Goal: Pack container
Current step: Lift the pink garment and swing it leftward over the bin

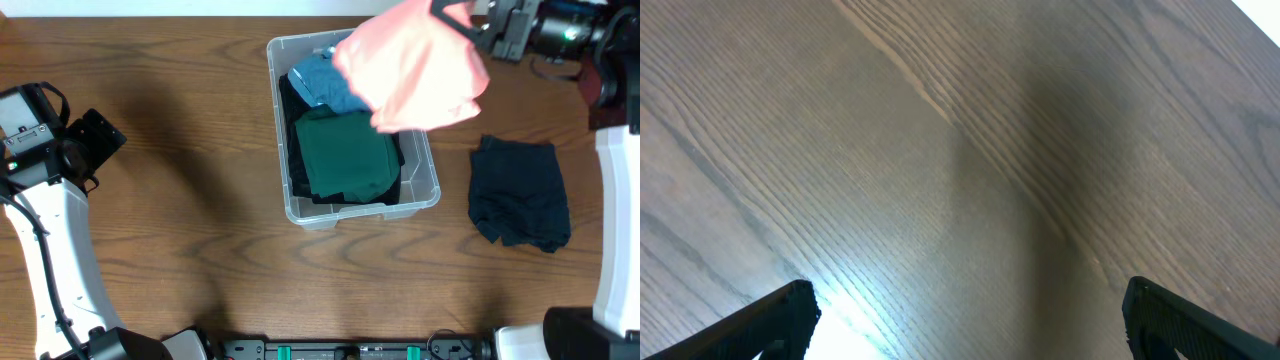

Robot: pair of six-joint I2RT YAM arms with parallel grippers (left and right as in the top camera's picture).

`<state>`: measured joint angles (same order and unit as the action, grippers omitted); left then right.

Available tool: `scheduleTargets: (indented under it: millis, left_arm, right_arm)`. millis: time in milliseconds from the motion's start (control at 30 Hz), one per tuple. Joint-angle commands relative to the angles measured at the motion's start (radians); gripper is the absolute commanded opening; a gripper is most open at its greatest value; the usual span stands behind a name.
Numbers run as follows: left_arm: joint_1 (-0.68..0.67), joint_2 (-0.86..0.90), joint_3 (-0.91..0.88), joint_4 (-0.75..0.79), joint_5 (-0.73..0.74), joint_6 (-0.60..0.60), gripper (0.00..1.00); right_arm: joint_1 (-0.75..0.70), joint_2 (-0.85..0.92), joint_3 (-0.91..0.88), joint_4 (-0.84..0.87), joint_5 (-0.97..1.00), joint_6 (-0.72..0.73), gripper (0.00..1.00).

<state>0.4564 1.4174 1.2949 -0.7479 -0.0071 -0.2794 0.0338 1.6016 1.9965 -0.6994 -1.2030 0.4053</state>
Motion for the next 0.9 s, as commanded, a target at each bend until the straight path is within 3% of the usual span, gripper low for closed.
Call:
scheduleTargets:
  millis: [0, 300, 500, 633, 867]
  left_arm:
    - [0.005, -0.013, 0.009, 0.0, -0.005, 0.017, 0.98]
    - [0.005, -0.013, 0.009, 0.0, -0.005, 0.017, 0.98]
    - [0.005, -0.013, 0.009, 0.0, -0.005, 0.017, 0.98]
    - [0.005, -0.013, 0.009, 0.0, -0.005, 0.017, 0.98]
    - [0.005, -0.013, 0.009, 0.0, -0.005, 0.017, 0.98]
  right_arm:
    - [0.04, -0.107, 0.014, -0.039, -0.002, -0.116, 0.01]
    - [0.046, -0.231, -0.061, -0.077, -0.022, -0.175, 0.01]
    - [0.056, -0.233, -0.288, 0.04, -0.037, -0.122, 0.02]
    - [0.069, -0.233, -0.517, 0.457, -0.057, 0.138, 0.01]
    - [0.103, -0.219, -0.925, 1.401, 0.091, 0.751, 0.01]
